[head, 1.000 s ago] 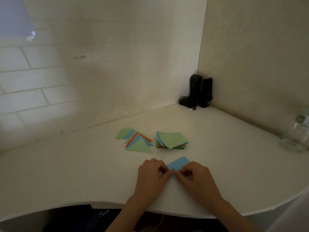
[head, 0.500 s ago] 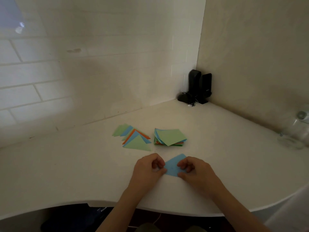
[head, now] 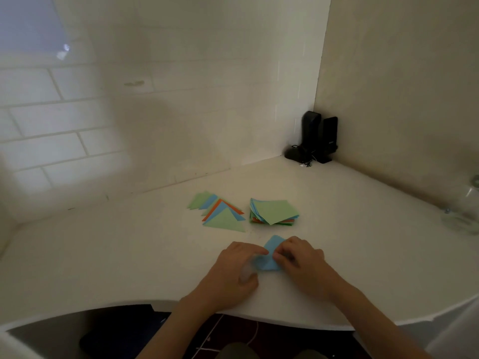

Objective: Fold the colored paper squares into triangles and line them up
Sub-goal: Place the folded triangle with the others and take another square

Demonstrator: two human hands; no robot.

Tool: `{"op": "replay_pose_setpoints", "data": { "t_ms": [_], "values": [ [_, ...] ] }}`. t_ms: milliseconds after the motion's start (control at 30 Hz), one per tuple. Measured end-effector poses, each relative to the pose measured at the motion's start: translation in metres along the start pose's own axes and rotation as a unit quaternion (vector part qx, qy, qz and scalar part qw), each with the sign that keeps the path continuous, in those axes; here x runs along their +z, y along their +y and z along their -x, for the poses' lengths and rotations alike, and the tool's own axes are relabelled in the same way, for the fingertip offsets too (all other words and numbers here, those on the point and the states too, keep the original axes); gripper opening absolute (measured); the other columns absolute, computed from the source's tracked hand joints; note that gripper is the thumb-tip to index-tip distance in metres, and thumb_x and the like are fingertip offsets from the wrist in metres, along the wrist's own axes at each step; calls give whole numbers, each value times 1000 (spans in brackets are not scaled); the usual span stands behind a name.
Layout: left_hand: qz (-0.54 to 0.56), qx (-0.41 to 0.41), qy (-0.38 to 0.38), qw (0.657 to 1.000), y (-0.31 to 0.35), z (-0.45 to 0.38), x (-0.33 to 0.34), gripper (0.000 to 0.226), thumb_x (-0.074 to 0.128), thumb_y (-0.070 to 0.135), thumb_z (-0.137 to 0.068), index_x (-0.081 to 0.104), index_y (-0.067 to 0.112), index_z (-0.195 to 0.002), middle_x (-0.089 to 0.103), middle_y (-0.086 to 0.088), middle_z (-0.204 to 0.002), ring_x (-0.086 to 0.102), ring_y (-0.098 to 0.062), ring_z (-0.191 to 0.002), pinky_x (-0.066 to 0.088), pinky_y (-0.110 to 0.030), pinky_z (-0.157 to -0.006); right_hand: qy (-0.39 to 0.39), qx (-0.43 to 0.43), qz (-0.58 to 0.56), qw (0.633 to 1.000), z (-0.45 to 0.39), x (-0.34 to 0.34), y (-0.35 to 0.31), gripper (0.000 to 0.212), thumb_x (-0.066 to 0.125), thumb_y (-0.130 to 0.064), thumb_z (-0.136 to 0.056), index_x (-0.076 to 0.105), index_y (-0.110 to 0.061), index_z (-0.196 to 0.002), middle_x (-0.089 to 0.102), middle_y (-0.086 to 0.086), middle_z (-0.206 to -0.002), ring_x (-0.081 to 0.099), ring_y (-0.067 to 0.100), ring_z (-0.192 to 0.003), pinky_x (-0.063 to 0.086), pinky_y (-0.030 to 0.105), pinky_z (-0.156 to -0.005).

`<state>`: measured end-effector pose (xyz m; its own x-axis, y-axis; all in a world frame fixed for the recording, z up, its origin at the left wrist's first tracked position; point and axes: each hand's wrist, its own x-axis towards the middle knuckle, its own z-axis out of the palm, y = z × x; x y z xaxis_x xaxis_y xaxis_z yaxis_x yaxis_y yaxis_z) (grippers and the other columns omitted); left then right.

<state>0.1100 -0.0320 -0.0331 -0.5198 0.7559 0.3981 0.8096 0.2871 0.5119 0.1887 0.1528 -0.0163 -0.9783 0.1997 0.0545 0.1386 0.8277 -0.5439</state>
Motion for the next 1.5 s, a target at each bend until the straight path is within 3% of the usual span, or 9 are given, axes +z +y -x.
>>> {"op": "replay_pose_setpoints", "data": {
  "t_ms": [267,400,533,700,867,1000,1200,1333,1500],
  "values": [
    [-160,77,57,982,1,-5,7,16,49,26,-85,65,23,-87,63,9,-86,53,-14,-76,37,-25,-68,48,-96,-46,993,1,-3,7,16,66,-40,-81,51,-46,-83,56,-25,-94,56,-3,-90,44,37,-89],
    [-214,83,82,970,12,-5,8,16,49,26,-82,64,26,-78,61,9,-74,52,-14,-68,29,-23,-63,85,-138,-29,986,11,-1,25,19,54,-48,-82,67,-34,-88,62,-24,-98,59,-6,-91,50,39,-80],
    [-165,34,84,982,13,-5,13,17,49,31,-84,64,24,-82,62,10,-76,53,-12,-71,34,-23,-64,62,-123,31,990,16,3,28,34,52,-58,-73,67,-37,-94,56,-28,-109,52,-11,-103,41,36,-93],
    [-38,-107,114,987,15,-7,13,20,67,31,-82,60,25,-100,44,19,-72,45,-4,-73,34,-13,-66,138,-66,-2,988,11,15,18,29,45,-68,-71,59,-42,-71,53,-27,-98,49,-10,-96,34,31,-87],
    [-33,-150,142,978,23,-11,19,26,67,36,-82,56,27,-103,48,19,-72,50,-11,-81,40,-28,-74,138,-37,30,989,7,20,12,21,57,-58,-80,57,-41,-68,47,-24,-102,44,-6,-101,24,27,-88],
    [-64,-165,144,974,22,-13,25,34,65,44,-82,50,29,-109,54,15,-75,46,-9,-82,31,-26,-71,155,-17,28,987,7,22,13,24,65,-56,-77,55,-39,-62,47,-22,-102,41,-6,-99,27,26,-87],
    [-18,-181,144,973,18,-12,19,32,68,36,-81,46,34,-104,55,15,-72,48,-8,-81,40,-29,-77,143,-2,4,990,7,19,13,26,70,-51,-72,49,-42,-60,45,-22,-103,42,-5,-99,29,25,-85],
    [-7,-182,130,975,13,-12,18,30,71,32,-78,47,35,-96,53,13,-75,49,-8,-79,43,-31,-75,136,0,-60,989,5,11,20,30,75,-43,-67,47,-40,-77,49,-14,-102,48,7,-99,40,33,-88],
    [-25,-162,93,982,7,-15,18,17,66,19,-82,64,34,-89,52,11,-84,50,-11,-81,46,-37,-76,37,23,-46,998,1,-1,20,51,69,-46,-71,42,-46,-114,43,-24,-120,37,6,-115,31,30,-101]
  ]
}}
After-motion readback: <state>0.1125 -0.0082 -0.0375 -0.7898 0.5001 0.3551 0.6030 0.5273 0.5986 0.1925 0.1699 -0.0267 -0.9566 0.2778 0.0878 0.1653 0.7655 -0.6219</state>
